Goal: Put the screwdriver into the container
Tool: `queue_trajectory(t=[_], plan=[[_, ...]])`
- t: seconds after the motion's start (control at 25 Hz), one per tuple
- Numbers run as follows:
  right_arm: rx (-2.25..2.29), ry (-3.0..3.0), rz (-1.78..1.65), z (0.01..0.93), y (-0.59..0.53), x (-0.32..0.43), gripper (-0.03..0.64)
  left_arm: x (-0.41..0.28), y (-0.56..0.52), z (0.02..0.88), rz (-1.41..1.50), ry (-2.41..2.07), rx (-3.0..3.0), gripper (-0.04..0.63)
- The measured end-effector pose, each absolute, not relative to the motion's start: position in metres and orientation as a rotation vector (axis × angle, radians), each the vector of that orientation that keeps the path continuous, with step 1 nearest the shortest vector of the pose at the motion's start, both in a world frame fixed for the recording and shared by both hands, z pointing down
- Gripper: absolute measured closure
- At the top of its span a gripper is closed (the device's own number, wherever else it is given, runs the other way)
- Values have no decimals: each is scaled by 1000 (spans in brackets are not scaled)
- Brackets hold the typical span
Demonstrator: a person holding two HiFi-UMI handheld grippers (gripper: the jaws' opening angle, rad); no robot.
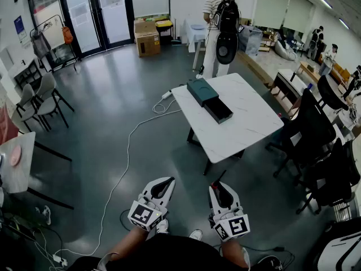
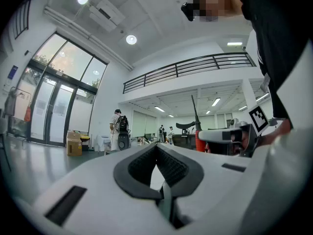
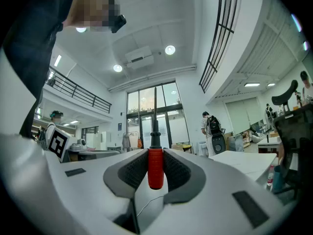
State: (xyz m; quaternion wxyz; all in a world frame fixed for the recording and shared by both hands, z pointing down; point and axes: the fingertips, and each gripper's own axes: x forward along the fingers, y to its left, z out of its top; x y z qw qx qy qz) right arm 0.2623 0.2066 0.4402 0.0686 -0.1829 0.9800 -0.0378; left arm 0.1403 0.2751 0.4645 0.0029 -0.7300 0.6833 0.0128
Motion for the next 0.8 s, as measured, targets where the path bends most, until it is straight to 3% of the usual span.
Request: queue_trajectory(t=[0.8], plan=[[-607, 2901, -131, 422, 227, 195, 509, 71, 312, 444, 79, 2118, -2249, 591]])
